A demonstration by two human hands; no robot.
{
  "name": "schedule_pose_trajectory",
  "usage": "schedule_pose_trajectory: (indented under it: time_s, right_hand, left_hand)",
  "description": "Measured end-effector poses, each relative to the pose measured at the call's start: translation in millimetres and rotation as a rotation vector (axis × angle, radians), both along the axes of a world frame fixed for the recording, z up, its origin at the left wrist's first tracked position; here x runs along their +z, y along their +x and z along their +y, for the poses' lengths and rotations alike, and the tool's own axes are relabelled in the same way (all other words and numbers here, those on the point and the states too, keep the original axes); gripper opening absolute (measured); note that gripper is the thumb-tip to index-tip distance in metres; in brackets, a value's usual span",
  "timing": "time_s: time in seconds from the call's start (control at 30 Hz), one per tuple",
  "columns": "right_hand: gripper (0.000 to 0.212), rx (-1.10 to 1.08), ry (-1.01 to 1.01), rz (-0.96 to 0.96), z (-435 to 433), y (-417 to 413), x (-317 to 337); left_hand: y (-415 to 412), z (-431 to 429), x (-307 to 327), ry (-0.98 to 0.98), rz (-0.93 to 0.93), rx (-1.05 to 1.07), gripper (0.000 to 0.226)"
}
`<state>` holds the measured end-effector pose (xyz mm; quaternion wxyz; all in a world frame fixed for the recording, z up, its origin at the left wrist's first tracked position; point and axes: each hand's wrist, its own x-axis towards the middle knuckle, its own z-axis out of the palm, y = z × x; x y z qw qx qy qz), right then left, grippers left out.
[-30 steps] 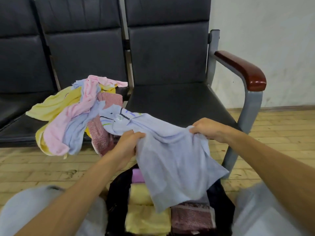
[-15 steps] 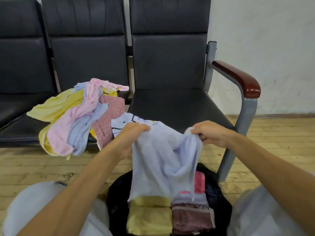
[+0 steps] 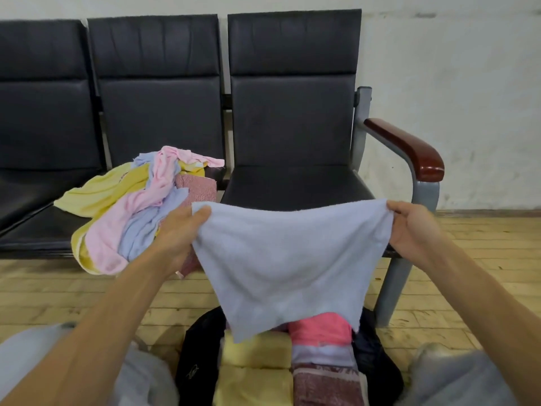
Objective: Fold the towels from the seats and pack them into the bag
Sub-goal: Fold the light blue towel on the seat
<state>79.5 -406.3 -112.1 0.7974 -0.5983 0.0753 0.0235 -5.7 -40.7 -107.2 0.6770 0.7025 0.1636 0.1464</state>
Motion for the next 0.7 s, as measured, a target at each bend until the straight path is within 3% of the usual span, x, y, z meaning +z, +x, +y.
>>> schedule_pose_trajectory:
  time_s: [0.17,0.43,0.6,0.7]
  right_hand:
    - [0.033,0.074,-0.119,-0.044,0.5,-14.6,2.3]
    - [0.035,-0.125,-0.283,-0.060,-0.4,-8.9,-3.3]
    - [0.033,-0.256,-0.345,-0.158,9.4,-9.8,-0.5]
    - [0.021,-0.246,-0.366,-0.203,14.4,-10.0,0.1]
  left_hand:
    - [-4.9,-14.1,4.9,0.001,-0.039,0.017,0.015]
    - [-3.9,-25.7,4.7,0.151,-0.047,0.053,0.018]
    - [0.6,-29.3,3.9,-0.081,-0.060,0.165,0.023]
    - [3.7,-23.0,3.4,-0.228,-0.035,0.198,0.017]
